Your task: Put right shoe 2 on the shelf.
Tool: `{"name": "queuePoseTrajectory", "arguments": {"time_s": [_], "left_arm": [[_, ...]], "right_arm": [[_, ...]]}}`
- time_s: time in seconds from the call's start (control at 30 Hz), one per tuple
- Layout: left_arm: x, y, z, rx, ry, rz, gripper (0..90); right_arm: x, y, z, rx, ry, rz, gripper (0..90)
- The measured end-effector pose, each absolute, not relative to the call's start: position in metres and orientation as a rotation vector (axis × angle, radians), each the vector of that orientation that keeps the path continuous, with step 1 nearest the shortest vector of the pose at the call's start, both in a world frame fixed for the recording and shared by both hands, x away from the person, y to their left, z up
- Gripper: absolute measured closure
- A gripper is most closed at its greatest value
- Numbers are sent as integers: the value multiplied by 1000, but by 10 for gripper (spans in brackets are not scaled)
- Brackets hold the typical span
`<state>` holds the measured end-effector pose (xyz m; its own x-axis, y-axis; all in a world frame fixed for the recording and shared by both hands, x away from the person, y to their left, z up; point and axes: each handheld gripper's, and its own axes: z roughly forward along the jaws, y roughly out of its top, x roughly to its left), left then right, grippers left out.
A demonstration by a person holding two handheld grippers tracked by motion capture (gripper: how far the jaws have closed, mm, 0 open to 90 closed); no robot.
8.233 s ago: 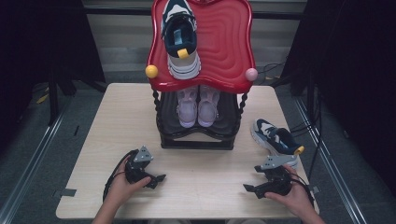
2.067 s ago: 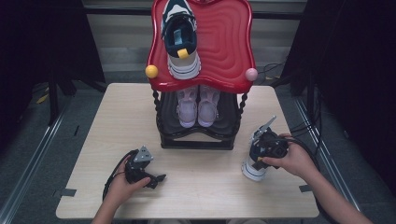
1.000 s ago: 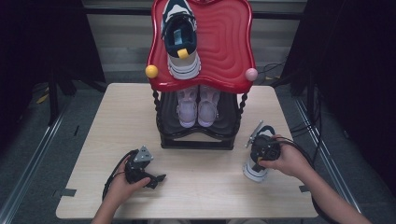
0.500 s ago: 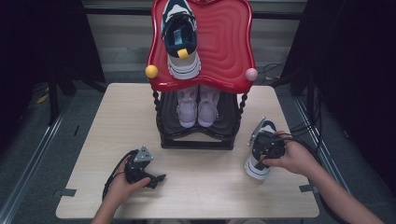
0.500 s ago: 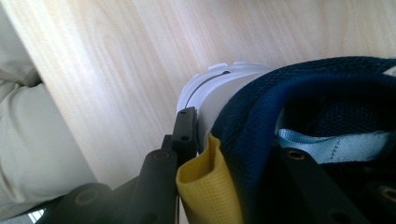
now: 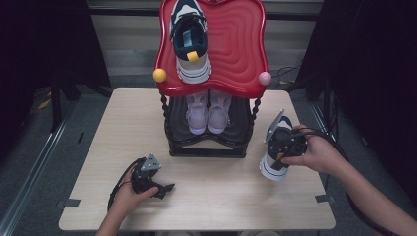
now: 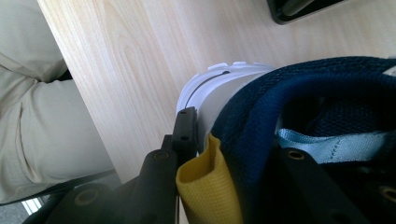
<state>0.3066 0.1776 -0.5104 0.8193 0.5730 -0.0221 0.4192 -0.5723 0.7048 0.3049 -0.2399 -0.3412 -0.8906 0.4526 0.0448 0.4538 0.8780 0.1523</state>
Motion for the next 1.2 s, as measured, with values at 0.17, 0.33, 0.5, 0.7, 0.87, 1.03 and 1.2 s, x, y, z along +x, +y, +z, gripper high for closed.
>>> {"name": "queuePoseTrajectory", "arguments": {"time_s": [0.17, 0.33, 0.5, 0.7, 0.87, 1.03, 1.2], "left_arm": [[307, 178, -510, 2265, 725, 269, 0], [307, 178, -510, 2268, 724, 267, 0], [307, 178, -510, 2266, 723, 265, 0], [307, 178, -510, 2267, 722, 266, 0], [307, 178, -510, 2267, 723, 267, 0], [307, 178, -510, 2267, 722, 267, 0], [307, 178, -510, 2274, 721, 265, 0]], "right_arm": [[306, -242, -326, -716, -3045, -232, 702], [308, -242, -309, -710, -3060, -233, 701], [311, -242, -293, -690, -3084, -248, 701], [312, -240, -272, -681, -3129, -241, 701], [312, -238, -252, -672, -3163, -241, 701], [313, -237, -231, -670, -3191, -224, 701], [315, -239, -206, -677, -3209, -234, 701]]}}
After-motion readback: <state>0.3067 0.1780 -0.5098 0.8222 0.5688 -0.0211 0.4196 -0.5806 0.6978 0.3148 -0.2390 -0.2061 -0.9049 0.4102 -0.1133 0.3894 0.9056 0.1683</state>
